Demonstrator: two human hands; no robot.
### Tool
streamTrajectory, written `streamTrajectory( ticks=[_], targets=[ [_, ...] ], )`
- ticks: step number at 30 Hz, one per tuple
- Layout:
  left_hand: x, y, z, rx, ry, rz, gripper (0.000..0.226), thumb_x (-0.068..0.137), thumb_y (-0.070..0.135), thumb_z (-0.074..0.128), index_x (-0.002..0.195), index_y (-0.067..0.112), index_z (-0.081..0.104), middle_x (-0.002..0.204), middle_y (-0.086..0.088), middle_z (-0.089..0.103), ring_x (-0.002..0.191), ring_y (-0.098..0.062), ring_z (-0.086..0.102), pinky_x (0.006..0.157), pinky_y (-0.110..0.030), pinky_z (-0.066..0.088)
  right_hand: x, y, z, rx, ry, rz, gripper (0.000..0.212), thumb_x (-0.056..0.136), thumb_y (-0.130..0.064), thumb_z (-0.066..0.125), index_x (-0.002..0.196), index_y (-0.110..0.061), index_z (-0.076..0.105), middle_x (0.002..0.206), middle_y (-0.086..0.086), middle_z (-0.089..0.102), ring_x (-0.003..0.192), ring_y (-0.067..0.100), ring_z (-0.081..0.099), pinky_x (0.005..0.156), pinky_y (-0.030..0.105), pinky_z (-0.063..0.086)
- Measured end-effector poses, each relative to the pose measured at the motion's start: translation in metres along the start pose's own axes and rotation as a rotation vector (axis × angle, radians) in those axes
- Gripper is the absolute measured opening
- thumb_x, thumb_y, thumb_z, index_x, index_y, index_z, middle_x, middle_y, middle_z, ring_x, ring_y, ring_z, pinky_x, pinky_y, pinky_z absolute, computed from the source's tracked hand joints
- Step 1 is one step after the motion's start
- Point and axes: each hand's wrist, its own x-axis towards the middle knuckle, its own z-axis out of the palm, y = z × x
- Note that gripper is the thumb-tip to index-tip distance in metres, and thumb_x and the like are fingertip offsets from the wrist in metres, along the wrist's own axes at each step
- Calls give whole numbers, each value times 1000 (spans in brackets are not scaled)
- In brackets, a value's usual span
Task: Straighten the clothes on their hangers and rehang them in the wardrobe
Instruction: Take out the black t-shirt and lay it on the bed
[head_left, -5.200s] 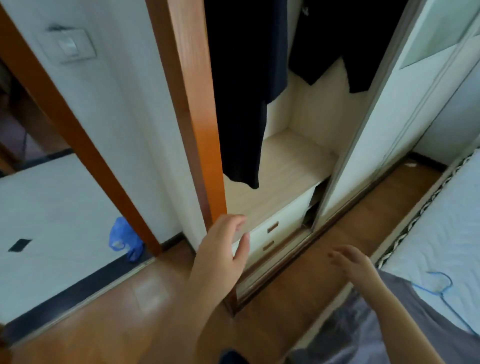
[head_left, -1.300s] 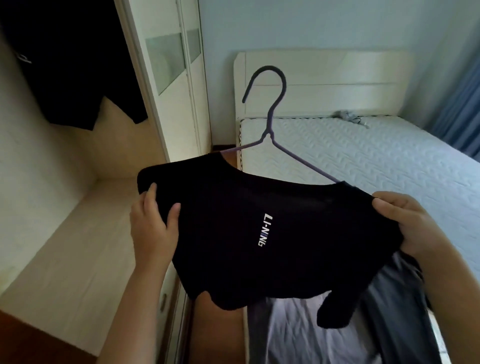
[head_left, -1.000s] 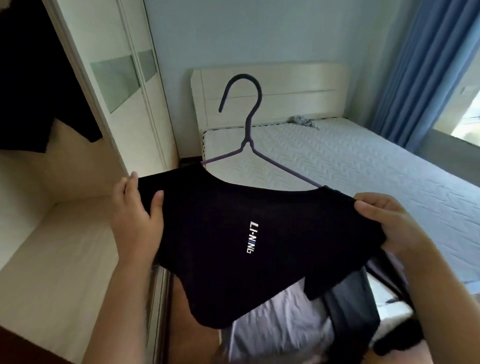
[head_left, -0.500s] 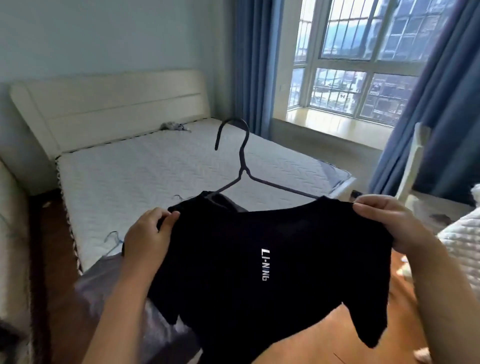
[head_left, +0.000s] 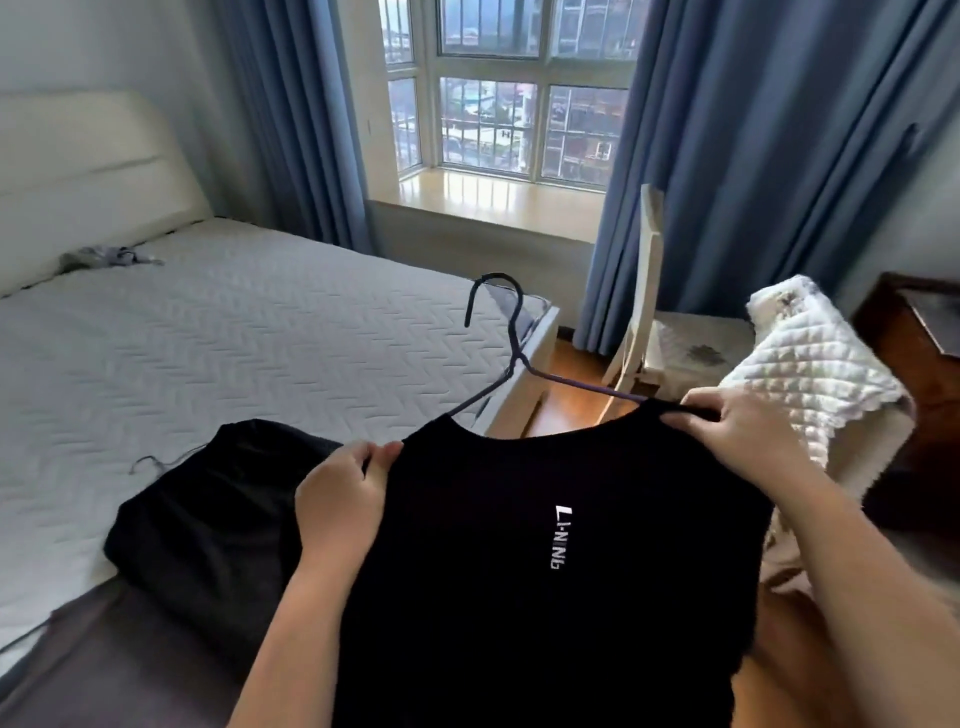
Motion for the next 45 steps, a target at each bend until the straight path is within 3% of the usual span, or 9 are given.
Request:
streamTrajectory(
  ticks=[5, 10, 16, 21, 27, 34, 38, 41, 45],
  targets=[
    [59, 22, 67, -73, -149, 85, 30, 87, 39, 53, 83, 12, 67, 82, -5, 70, 82, -25, 62, 71, -32, 41, 38, 34, 20, 6, 59, 61, 11, 83, -20, 64, 77, -14, 71, 78, 9, 70, 81, 26, 62, 76, 38, 45],
    [98, 32, 129, -105, -358, 113, 28, 87, 40, 53, 84, 15, 66, 81, -3, 68, 82, -22, 61, 74, -35, 47, 72, 84, 20, 207, 65, 254, 36, 78, -15, 69, 58, -44, 65, 56, -25, 63, 57, -10, 55, 54, 7, 36],
    [163, 42, 201, -91, -434, 57, 26, 87, 36, 54, 69, 18, 61, 64, 4, 62, 69, -17, 58, 58, -22, 38, 168, 131, 19, 167, 72, 286, 18, 76, -25, 72, 64, -14, 64, 51, -6, 60, 47, 4, 49, 48, 15, 33],
    [228, 54, 244, -40, -288, -74, 29, 89, 34, 52, 62, 23, 53, 61, 6, 56, 66, -20, 53, 57, -29, 34, 274, 182, 19, 145, -15, 251, 29, 74, -32, 73, 57, -13, 59, 35, -7, 48, 37, 5, 43, 38, 13, 28],
    [284, 63, 259, 54, -151, -234, 34, 88, 37, 52, 63, 14, 56, 61, 1, 56, 66, -21, 52, 58, -32, 35, 415, 188, 47, 137, -249, 93, 25, 77, -30, 70, 59, -17, 59, 54, -6, 59, 57, 8, 53, 53, 14, 37],
    [287, 17, 242, 9, 7, -572, 29, 84, 31, 60, 67, 8, 64, 63, -10, 65, 67, -26, 61, 63, -27, 42, 535, 128, 134, 106, -517, -79, 24, 77, -35, 69, 60, -25, 56, 64, -4, 59, 64, 14, 54, 58, 23, 39],
    [303, -7, 252, -36, 69, -701, 27, 85, 30, 59, 63, 14, 63, 57, -1, 62, 60, -14, 57, 56, -12, 40, 588, 95, 182, 48, -606, -160, 24, 77, -36, 69, 66, -18, 58, 65, 2, 58, 62, 17, 52, 58, 31, 39],
    [331, -26, 258, -40, 92, -768, 30, 86, 31, 58, 62, 13, 61, 53, -1, 57, 55, -13, 53, 51, -20, 39, 626, 69, 212, -2, -666, -196, 23, 79, -30, 68, 73, -8, 61, 69, 7, 59, 63, 18, 50, 56, 28, 36],
    [359, -45, 257, -68, 172, -851, 27, 86, 30, 58, 61, 21, 58, 44, 8, 48, 47, -6, 45, 47, -16, 37, 675, 24, 254, -81, -757, -265, 24, 83, -25, 65, 63, -18, 53, 62, 0, 51, 62, 18, 48, 55, 27, 35]
  ],
)
